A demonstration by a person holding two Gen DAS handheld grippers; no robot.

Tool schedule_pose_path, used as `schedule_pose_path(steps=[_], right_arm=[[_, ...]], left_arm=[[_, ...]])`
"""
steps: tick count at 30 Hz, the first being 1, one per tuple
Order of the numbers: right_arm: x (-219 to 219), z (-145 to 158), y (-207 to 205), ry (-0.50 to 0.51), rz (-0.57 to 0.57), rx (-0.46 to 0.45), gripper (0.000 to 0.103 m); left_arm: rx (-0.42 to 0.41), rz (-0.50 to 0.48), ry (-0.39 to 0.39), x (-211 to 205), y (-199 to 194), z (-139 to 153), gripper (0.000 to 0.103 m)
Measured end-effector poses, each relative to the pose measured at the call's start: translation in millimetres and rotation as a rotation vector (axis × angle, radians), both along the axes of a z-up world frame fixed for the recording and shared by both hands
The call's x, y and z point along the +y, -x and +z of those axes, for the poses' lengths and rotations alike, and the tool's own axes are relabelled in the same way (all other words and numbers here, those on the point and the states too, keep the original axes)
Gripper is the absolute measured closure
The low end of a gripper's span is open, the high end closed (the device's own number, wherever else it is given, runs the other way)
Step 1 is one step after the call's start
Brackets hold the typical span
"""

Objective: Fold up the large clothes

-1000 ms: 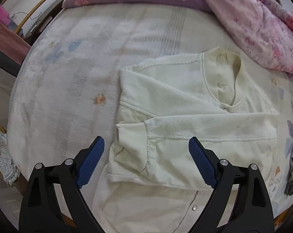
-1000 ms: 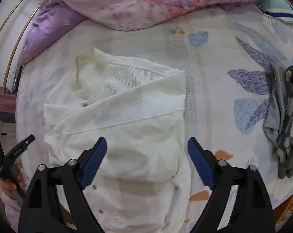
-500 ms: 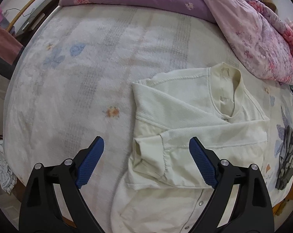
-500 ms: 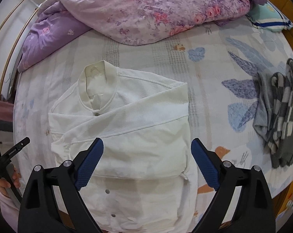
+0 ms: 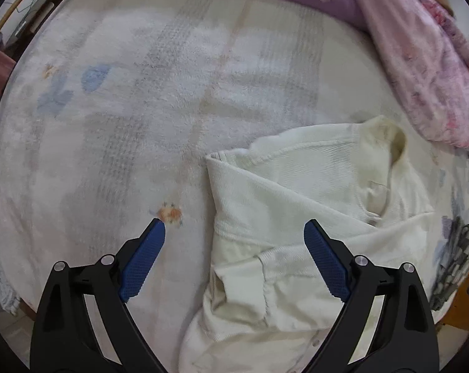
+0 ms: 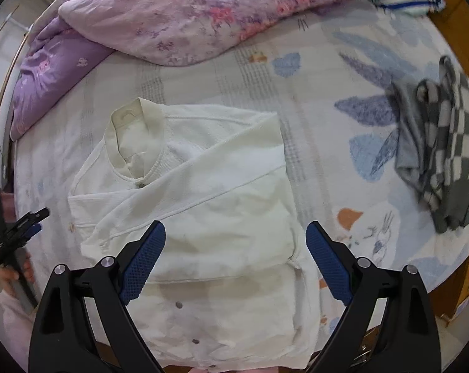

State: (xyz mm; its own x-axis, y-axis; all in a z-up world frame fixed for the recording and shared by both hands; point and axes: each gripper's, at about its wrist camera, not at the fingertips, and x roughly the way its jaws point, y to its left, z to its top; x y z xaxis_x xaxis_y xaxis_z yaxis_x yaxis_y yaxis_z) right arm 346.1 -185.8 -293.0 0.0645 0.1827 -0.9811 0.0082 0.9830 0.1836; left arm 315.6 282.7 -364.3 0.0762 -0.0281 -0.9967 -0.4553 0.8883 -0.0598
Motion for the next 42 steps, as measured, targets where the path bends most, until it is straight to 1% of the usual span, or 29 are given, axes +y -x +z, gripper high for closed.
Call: schedule_pose_path(steps=[2, 6, 8, 10, 12, 13, 15, 16, 17, 18, 19, 20, 22, 24, 27, 30, 32, 34, 37, 38, 40, 41, 42], right_arm=[[-6, -10, -1, 0.008, -0.014, 0.029, 0.015], [-13, -37, -6, 0.047, -0.019, 0.089, 0.015], [-18, -51, -10, 0.046, -0.038, 0.125, 0.015], [-22, -58, -14, 0.041, -0.053, 0.138, 0.015], [-25, -64, -18, 0.037, -0.065, 0.14, 0.015], [-26, -69, -22, 0.038, -0.071, 0.15, 0.015], [-28, -76, -27, 0.045, -0.075, 0.164, 0.015], [-29, -80, -30, 0.05, -0.074, 0.171, 0.015], [-30, -85, -34, 0.055, -0.073, 0.179, 0.015], [-30, -89, -37, 0.058, -0.075, 0.188, 0.015], [-31, -94, -41, 0.059, -0.078, 0.197, 0.015], [-31, -99, -45, 0.059, -0.082, 0.203, 0.015], [-31, -107, -55, 0.056, -0.08, 0.211, 0.015], [-27, -119, -71, 0.026, -0.059, 0.218, 0.015], [-23, -136, -98, 0.002, -0.029, 0.228, 0.015], [-18, -152, -128, 0.008, 0.026, 0.201, 0.015], [-11, -167, -149, 0.027, 0.085, 0.193, 0.015], [-2, -182, -166, 0.095, 0.144, 0.188, 0.015], [14, -204, -177, 0.114, 0.245, 0.199, 0.015], [18, -210, -179, 0.13, 0.266, 0.202, 0.015], [21, -220, -179, 0.114, 0.272, 0.221, 0.014], [22, -223, -176, 0.125, 0.274, 0.209, 0.015], [24, -222, -174, 0.138, 0.285, 0.202, 0.019]], left_arm=[[0.012, -0.016, -0.008, 1, -9, -10, 0.012], [0.041, -0.035, 0.018, 4, -30, -37, 0.012], [0.076, -0.045, 0.012, 6, -43, -59, 0.012], [0.115, -0.05, -0.013, 7, -53, -83, 0.012], [0.171, -0.056, -0.068, 6, -61, -105, 0.012], [0.197, -0.075, -0.102, 4, -66, -118, 0.012], [0.178, -0.127, -0.137, -3, -70, -126, 0.013], [0.162, -0.142, -0.144, -5, -69, -124, 0.02], [0.139, -0.156, -0.118, -6, -68, -122, 0.03], [0.126, -0.166, -0.099, -8, -67, -119, 0.049], [0.116, -0.18, -0.094, -10, -67, -114, 0.074], [0.114, -0.179, -0.076, -11, -68, -110, 0.08], [0.121, -0.13, -0.062, -7, -68, -101, 0.084], [0.112, -0.087, -0.028, -1, -66, -92, 0.085], [0.082, -0.079, 0.005, 6, -59, -78, 0.085], [0.059, -0.083, 0.022, 12, -51, -64, 0.085], [0.053, -0.081, 0.022, 15, -49, -59, 0.085], [0.049, -0.09, 0.01, 15, -46, -56, 0.085], [0.053, -0.102, -0.014, 11, -48, -54, 0.085], [0.054, -0.102, -0.021, 9, -47, -52, 0.085], [0.059, -0.107, -0.032, 6, -51, -49, 0.085], [0.062, -0.113, -0.042, 6, -51, -49, 0.085], [0.063, -0.116, -0.047, 5, -51, -50, 0.085]])
